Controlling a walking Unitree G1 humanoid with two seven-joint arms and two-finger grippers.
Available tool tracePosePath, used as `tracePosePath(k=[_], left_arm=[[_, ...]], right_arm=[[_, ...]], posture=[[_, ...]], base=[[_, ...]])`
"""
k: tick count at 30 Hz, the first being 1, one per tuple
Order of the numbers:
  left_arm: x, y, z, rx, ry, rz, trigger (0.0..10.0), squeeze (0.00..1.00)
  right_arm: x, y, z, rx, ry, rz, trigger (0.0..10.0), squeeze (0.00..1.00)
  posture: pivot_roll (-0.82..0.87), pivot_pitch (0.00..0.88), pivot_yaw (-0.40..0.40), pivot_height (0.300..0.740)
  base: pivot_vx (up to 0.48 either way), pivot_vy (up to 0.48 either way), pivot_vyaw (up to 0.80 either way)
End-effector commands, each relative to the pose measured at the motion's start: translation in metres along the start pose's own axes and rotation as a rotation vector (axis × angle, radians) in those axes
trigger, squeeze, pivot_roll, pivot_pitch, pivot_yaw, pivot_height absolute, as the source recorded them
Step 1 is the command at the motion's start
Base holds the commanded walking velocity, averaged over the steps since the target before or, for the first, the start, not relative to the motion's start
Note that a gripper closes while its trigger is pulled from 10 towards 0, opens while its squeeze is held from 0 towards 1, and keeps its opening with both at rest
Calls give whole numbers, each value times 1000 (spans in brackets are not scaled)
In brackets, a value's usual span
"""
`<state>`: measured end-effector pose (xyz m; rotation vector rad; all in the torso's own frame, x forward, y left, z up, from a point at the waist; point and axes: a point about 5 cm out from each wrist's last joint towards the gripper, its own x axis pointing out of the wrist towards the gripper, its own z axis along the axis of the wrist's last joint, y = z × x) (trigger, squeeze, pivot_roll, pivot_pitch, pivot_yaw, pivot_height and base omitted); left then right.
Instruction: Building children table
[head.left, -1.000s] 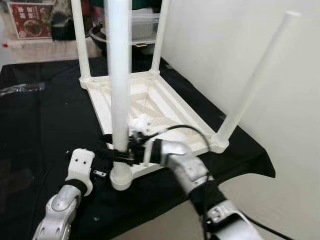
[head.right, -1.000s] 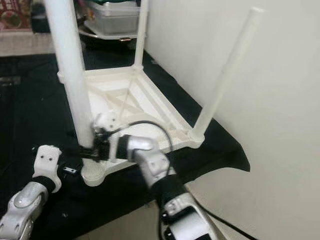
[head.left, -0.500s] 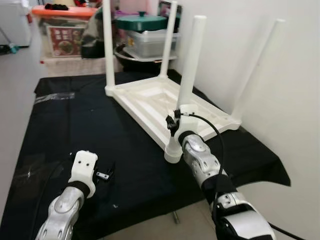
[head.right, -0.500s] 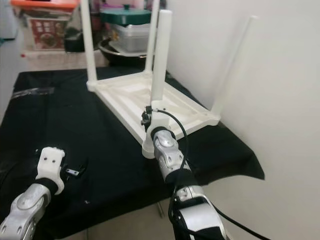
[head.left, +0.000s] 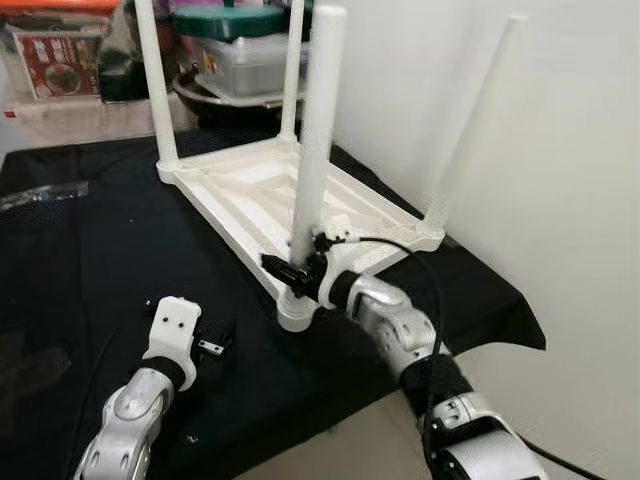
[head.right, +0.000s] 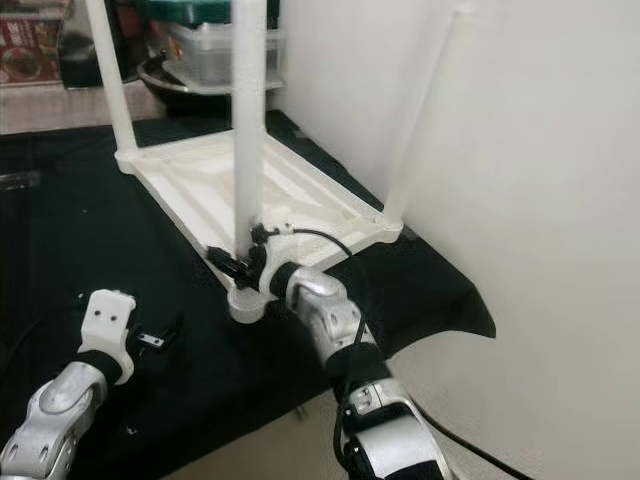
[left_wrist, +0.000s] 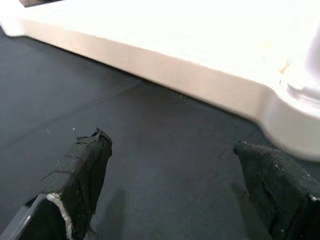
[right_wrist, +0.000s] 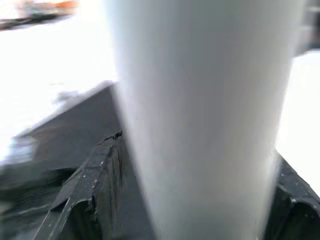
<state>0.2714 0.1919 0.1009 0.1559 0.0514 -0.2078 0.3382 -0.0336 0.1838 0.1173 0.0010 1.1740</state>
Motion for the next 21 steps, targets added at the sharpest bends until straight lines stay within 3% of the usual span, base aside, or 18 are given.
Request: tracePosePath(k=[1, 2, 3, 4, 8, 9, 10, 11, 12, 13, 14, 15, 16, 18, 20, 21], left_arm=[[-2, 3, -3, 3, 11, 5, 10000, 0], [-2, 3, -3, 3, 11, 5, 10000, 0], [-3, 4, -5, 5, 16, 12, 10000, 0], [-4, 3, -6, 3, 19, 18, 10000, 0], [-5, 2, -7, -1, 20, 21, 10000, 0], [-5, -1, -7, -4, 19, 19, 10000, 0], [-5, -1, -7, -4, 19, 19, 10000, 0], [-5, -3, -6, -7, 17, 14, 10000, 0], [-5, -3, -6, -5, 19, 14, 10000, 0], [-5, -3, -6, -5, 19, 14, 10000, 0], [-6, -1, -6, -3, 21, 14, 10000, 0], [-6, -1, -6, -3, 21, 14, 10000, 0], [-6, 2, -6, 2, 24, 15, 10000, 0], [-6, 2, -6, 2, 24, 15, 10000, 0], [-4, 0, -8, -2, 26, 9, 10000, 0], [-4, 0, -8, -2, 26, 9, 10000, 0]], right_arm=[[9, 23, 4, 1, -10, 227, 10000, 0], [9, 23, 4, 1, -10, 227, 10000, 0], [12, 32, 4, 9, -7, 315, 10000, 0], [18, 38, 2, 8, -2, 350, 9373, 0], [23, 41, 0, 9, -3, 369, 9373, 0], [26, 43, -1, 16, -11, 380, 3804, 0], [26, 43, -1, 16, -11, 380, 3804, 0], [29, 42, -4, 19, -8, 354, 0, 0], [33, 32, -10, 23, 31, 210, 0, 0], [33, 32, -10, 23, 31, 210, 0, 0], [35, 17, -18, 29, 86, 15, 0, 0], [35, 17, -18, 29, 86, 15, 0, 0], [27, -15, -32, 27, 185, -432, 0, 0], [27, -15, -32, 27, 185, -432, 0, 0], [-21, -53, -47, 39, 259, -964, 0, 0], [-21, -53, -47, 39, 259, -964, 0, 0]], posture=[[223, 0, -141, 740], [223, 0, -141, 740], [225, 0, -143, 740], [229, 0, -148, 740], [231, 0, -148, 740], [236, 0, -149, 740], [236, 0, -149, 740], [239, 0, -148, 740], [229, 0, -143, 740], [229, 0, -143, 740], [223, 0, -142, 740], [223, 0, -142, 740], [206, 0, -137, 740], [206, 0, -137, 740], [185, 0, -121, 740], [185, 0, -121, 740]], base=[[0, 0, 0], [0, 0, 0], [0, 0, 0], [0, 0, 0], [0, 0, 0], [0, 0, 0], [0, 0, 0], [0, 0, 0], [0, 0, 0], [0, 0, 0], [0, 0, 0], [0, 0, 0], [0, 0, 0], [0, 0, 0], [0, 0, 0], [0, 0, 0]])
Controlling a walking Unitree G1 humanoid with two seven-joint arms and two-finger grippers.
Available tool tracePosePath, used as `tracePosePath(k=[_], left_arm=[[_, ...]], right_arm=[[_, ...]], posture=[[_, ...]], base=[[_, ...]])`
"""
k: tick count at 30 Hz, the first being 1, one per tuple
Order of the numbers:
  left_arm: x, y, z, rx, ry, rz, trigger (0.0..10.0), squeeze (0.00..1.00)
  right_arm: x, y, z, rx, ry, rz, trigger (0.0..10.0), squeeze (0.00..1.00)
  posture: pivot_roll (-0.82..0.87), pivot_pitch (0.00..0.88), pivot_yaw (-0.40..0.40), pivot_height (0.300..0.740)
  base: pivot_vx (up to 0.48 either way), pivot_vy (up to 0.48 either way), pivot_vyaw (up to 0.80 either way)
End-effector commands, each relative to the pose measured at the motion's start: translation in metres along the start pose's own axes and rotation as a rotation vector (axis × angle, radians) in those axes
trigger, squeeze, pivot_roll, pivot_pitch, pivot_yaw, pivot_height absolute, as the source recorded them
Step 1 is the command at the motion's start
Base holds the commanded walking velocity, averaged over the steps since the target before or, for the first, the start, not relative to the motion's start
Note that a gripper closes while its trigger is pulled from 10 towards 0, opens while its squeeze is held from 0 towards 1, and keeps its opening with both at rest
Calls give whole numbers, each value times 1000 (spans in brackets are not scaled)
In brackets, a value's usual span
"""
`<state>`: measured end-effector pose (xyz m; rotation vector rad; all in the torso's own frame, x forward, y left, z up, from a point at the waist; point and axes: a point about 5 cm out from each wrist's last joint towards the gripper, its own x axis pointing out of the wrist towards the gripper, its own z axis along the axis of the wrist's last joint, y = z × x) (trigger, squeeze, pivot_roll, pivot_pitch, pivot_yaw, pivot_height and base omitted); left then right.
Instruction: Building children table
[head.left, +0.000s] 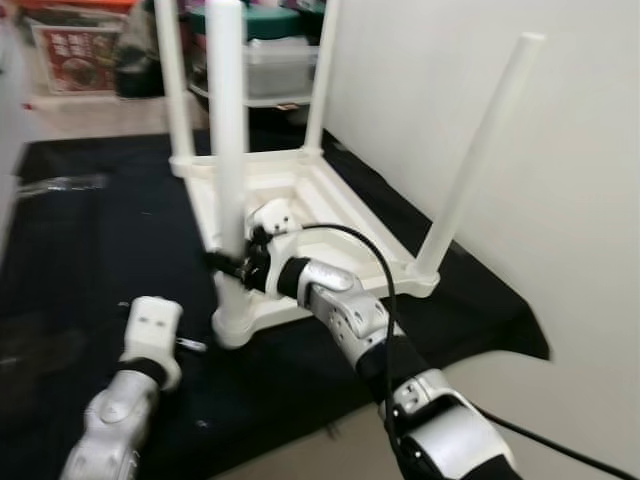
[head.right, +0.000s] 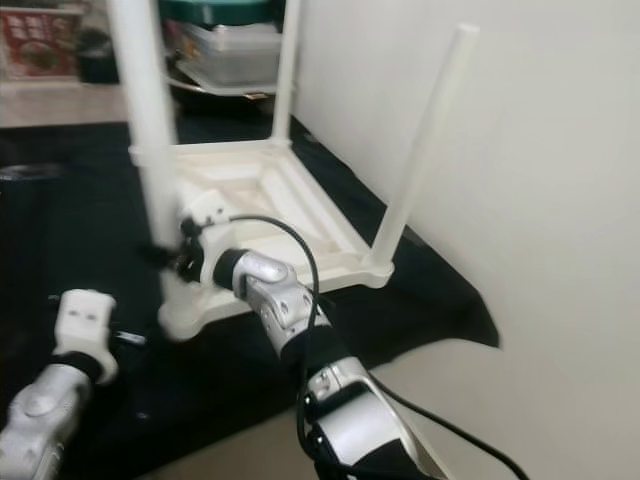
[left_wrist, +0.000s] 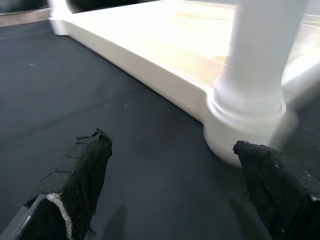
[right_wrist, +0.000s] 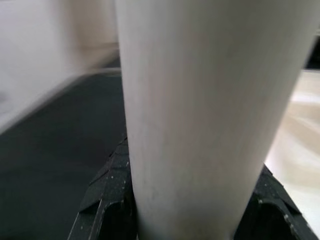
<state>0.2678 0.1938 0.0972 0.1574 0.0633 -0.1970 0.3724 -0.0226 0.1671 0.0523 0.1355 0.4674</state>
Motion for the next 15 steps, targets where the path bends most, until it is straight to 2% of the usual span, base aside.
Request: tracePosePath(k=[1, 2, 3, 4, 5, 6, 7, 8, 9, 10, 12, 13, 14, 15], left_arm=[[1, -3, -4, -7, 14, -9, 10000, 0], [1, -3, -4, -7, 14, -9, 10000, 0], [2, -6, -4, -8, 14, -18, 10000, 0], [2, -6, -4, -8, 14, -18, 10000, 0], [2, -8, -3, -10, 12, -25, 10000, 0], [2, -9, -3, -11, 11, -28, 10000, 0], [2, -7, -3, -7, 13, -27, 10000, 0], [2, -5, -3, -5, 15, -26, 10000, 0], [2, -5, -3, -5, 15, -26, 10000, 0], [1, -3, -3, -2, 16, -23, 10000, 0], [1, -3, -3, -2, 16, -23, 10000, 0], [1, 0, -3, 1, 18, -21, 10000, 0], [2, 1, -3, 2, 18, -19, 10000, 0], [2, 1, -3, 2, 18, -19, 10000, 0]], right_arm=[[-25, -68, -42, -20, 174, -411, 0, 0], [-25, -68, -42, -20, 174, -411, 0, 0], [-34, -81, -46, -31, 190, -497, 0, 0], [-34, -81, -46, -31, 190, -497, 0, 0], [-37, -79, -50, -13, 207, -451, 2667, 0], [-38, -76, -52, 4, 215, -405, 2667, 0], [-38, -62, -45, 14, 146, -280, 10000, 365], [-38, -52, -40, 16, 93, -196, 10000, 365], [-38, -52, -40, 16, 93, -196, 10000, 365], [-36, -40, -33, 20, 37, -98, 10000, 1000], [-36, -40, -33, 20, 37, -98, 10000, 1000], [-32, -27, -26, 27, 8, 40, 10000, 1000], [-30, -13, -18, 28, -19, 195, 10000, 635], [-30, -13, -18, 28, -19, 195, 10000, 635]], posture=[[182, 0, -116, 740], [182, 0, -116, 740], [182, 0, -116, 740], [182, 0, -116, 740], [180, 0, -109, 740], [180, 0, -109, 740], [173, 0, -105, 740], [173, 0, -105, 740], [173, 0, -105, 740], [170, 0, -104, 740], [170, 0, -104, 740], [170, 0, -103, 740], [170, 0, -104, 740], [170, 0, -104, 740]], base=[[0, 0, 0], [0, 0, 0], [0, 0, 0], [0, 0, 0], [0, 0, 0], [0, 0, 0], [0, 0, 0], [0, 0, 0], [0, 0, 0], [0, 0, 0], [0, 0, 0], [0, 0, 0], [0, 0, 0], [0, 0, 0]])
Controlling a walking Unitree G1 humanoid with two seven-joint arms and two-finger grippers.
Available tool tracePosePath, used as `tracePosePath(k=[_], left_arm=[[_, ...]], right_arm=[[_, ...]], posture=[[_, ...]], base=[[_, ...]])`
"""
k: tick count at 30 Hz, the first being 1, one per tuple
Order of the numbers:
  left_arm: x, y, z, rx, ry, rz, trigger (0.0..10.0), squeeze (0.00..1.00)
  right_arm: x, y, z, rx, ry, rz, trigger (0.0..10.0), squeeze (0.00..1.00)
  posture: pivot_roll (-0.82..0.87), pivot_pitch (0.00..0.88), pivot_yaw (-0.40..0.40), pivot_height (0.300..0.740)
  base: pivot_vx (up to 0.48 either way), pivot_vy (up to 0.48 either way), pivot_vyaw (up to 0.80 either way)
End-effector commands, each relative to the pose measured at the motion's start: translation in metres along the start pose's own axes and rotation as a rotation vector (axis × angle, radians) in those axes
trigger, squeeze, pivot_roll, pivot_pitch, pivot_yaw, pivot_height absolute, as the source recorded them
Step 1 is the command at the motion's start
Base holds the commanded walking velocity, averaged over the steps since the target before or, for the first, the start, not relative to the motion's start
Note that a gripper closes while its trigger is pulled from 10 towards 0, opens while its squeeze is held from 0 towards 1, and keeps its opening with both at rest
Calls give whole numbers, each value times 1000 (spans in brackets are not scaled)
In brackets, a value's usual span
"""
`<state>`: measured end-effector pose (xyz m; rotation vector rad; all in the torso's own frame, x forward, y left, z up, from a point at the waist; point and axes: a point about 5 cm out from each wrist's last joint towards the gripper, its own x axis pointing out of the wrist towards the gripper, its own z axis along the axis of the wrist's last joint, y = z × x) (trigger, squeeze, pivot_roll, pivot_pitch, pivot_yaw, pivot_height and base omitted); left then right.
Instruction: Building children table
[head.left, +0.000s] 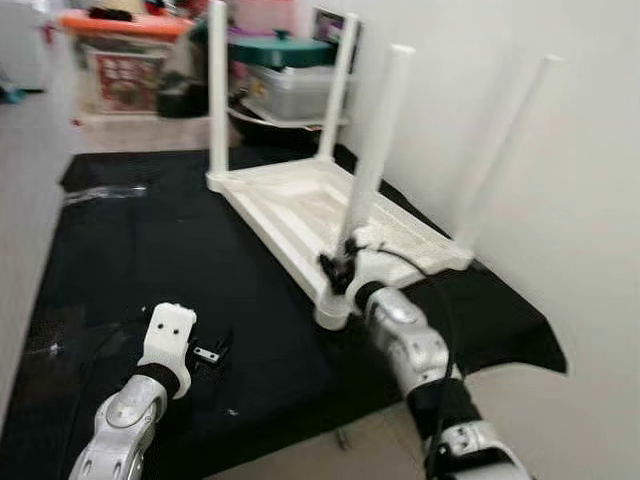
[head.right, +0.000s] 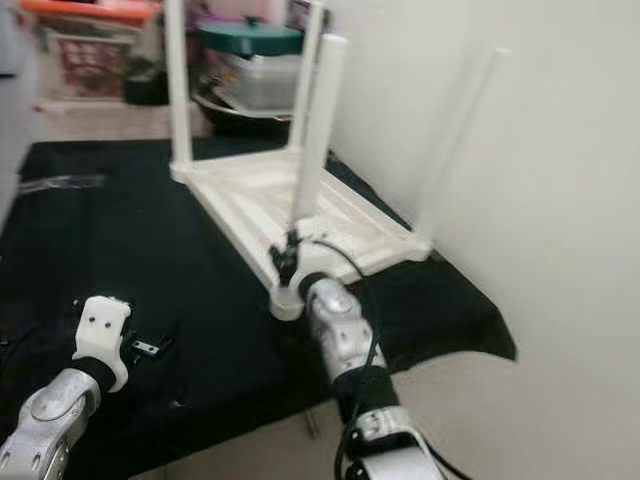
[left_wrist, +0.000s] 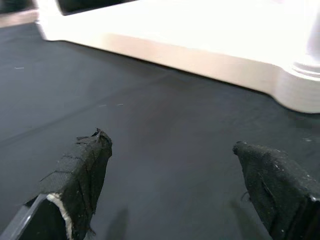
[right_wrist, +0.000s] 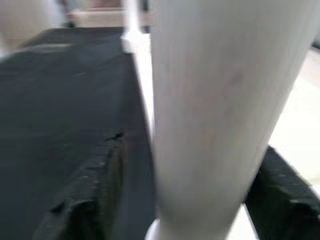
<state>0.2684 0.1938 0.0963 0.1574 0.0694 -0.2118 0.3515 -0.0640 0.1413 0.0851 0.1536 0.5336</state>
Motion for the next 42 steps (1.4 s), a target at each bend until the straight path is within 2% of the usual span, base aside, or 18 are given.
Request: tracePosePath(k=[1, 2, 3, 5, 18, 19, 21, 22, 24, 26, 27, 28, 29, 34, 35, 39, 40, 42], left_arm=[[2, 0, -2, 2, 10, -4, 10000, 0], [2, 0, -2, 2, 10, -4, 10000, 0], [4, -2, 1, -2, 0, -2, 10000, 0], [4, -3, 2, -4, -5, -1, 10000, 0], [-4, 2, -1, -4, -2, 44, 10000, 0], [-4, 0, -2, -10, -2, 41, 10000, 0], [-4, -3, -2, -13, -1, 34, 10000, 0], [-4, -5, -2, -15, -2, 28, 10000, 0], [-4, -4, -2, -12, 0, 26, 10000, 0], [-4, -4, -2, -12, 0, 26, 10000, 0], [-4, -2, -2, -10, 1, 25, 10000, 0], [-4, -2, -2, -10, 1, 25, 10000, 0], [-4, -1, -4, -8, 7, 22, 10000, 0], [0, -8, -5, -15, 8, 0, 10000, 0], [0, -10, -5, -15, 7, -9, 10000, 0], [2, -9, -2, -15, 1, -15, 10000, 0], [1, -6, -2, -9, 3, -13, 10000, 0], [0, -4, -1, -5, 5, -11, 10000, 0]], right_arm=[[3, 30, 20, -11, -66, 310, 10000, 0], [3, 30, 20, -11, -66, 310, 10000, 0], [-7, 49, 31, -83, -95, 637, 10000, 0], [-10, 53, 32, -119, -94, 705, 10000, 0], [24, 86, 18, -132, -5, 729, 10000, 0], [27, 87, 18, -131, -11, 698, 6588, 0], [27, 85, 21, -101, -40, 676, 6588, 0], [28, 80, 23, -79, -53, 634, 0, 0], [33, 64, 20, -120, -16, 440, 0, 0], [33, 64, 20, -120, -16, 440, 0, 0], [37, 46, 18, -138, 35, 231, 0, 0], [37, 46, 18, -138, 35, 231, 0, 0], [27, -3, 5, -70, 100, -268, 0, 0], [11, -14, -11, -38, 137, -451, 0, 0], [10, -12, -13, -34, 144, -443, 10000, 0], [14, 13, -13, -5, 153, -260, 10000, 0], [16, 16, -6, 16, 101, -219, 10000, 894], [18, 20, 3, 25, 51, -153, 10000, 1000]], posture=[[179, 0, -110, 740], [179, 0, -110, 740], [208, 0, -129, 740], [208, 0, -129, 740], [251, 0, -176, 740], [250, 0, -173, 740], [251, 0, -172, 740], [247, 0, -170, 740], [236, 0, -165, 740], [236, 0, -165, 740], [230, 0, -164, 740], [230, 0, -164, 740], [200, 0, -148, 740], [186, 0, -134, 740], [186, 0, -134, 740], [191, 0, -123, 740], [191, 0, -120, 740], [192, 0, -121, 740]], base=[[0, 0, 0], [0, 0, 0], [0, 0, 0], [0, 0, 0], [0, 0, 0], [0, 0, 0], [0, 0, 0], [0, 0, 0], [0, 0, 0], [0, 0, 0], [0, 0, 0], [0, 0, 0], [0, 0, 0], [0, 0, 0], [0, 0, 0], [0, 0, 0], [0, 0, 0], [0, 0, 0]])
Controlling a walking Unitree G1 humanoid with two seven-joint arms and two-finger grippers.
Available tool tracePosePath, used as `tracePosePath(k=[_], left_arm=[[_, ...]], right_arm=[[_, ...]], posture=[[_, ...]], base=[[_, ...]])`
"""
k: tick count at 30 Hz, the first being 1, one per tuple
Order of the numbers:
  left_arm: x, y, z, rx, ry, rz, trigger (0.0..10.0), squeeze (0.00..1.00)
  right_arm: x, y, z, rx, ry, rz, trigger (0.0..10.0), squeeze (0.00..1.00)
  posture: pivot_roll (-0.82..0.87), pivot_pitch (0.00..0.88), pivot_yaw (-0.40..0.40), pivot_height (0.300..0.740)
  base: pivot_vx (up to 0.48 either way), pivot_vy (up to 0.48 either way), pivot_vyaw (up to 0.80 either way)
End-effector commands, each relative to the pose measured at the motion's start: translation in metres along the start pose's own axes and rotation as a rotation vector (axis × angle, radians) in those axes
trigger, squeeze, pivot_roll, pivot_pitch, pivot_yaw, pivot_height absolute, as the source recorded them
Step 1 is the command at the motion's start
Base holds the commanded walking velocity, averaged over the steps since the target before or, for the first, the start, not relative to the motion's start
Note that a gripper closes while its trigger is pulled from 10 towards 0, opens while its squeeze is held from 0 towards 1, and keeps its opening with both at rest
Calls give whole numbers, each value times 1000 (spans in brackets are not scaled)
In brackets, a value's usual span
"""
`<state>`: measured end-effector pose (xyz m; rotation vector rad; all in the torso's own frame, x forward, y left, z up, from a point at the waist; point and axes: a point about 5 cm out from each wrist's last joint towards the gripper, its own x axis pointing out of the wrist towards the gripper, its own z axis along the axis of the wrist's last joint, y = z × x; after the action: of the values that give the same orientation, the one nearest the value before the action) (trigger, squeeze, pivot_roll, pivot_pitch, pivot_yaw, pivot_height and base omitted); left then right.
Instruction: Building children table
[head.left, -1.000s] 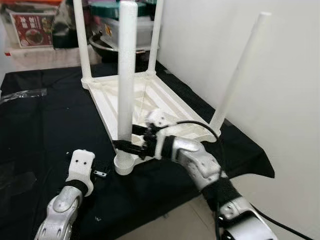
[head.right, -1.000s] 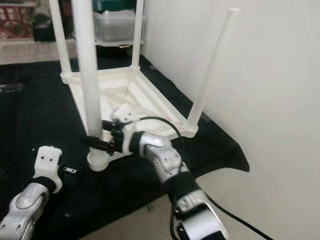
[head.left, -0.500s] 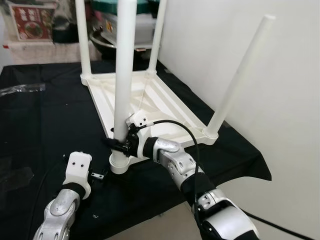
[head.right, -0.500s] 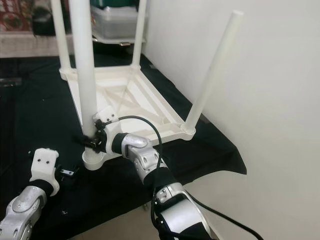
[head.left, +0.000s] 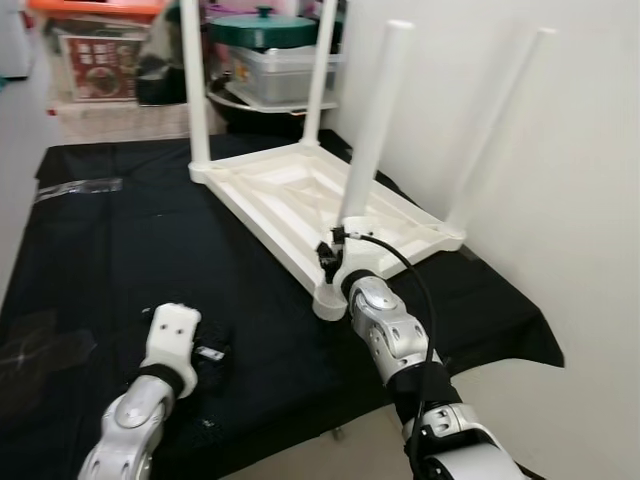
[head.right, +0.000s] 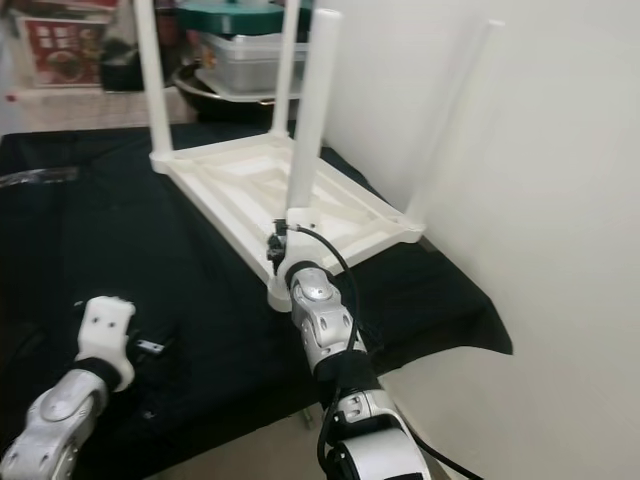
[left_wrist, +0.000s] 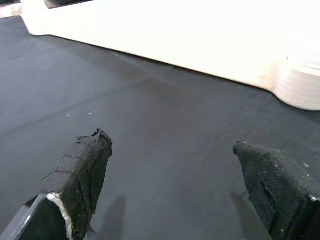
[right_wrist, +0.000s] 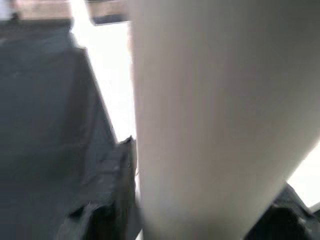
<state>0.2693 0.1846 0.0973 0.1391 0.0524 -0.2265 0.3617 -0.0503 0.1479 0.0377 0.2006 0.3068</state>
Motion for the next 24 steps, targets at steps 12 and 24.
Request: tracePosePath(k=[12, 24], left_arm=[[-1, 6, -2, 19, 17, 6, 10000, 0], [-8, 8, -6, 13, 29, 26, 10000, 0]], right_arm=[[-29, 44, 41, -284, -216, 968, 10000, 0], [5, 75, 14, -231, 17, 758, 0, 0]], posture=[[229, 0, -140, 740], [241, 0, -149, 740]], base=[[0, 0, 0], [0, 0, 0]])
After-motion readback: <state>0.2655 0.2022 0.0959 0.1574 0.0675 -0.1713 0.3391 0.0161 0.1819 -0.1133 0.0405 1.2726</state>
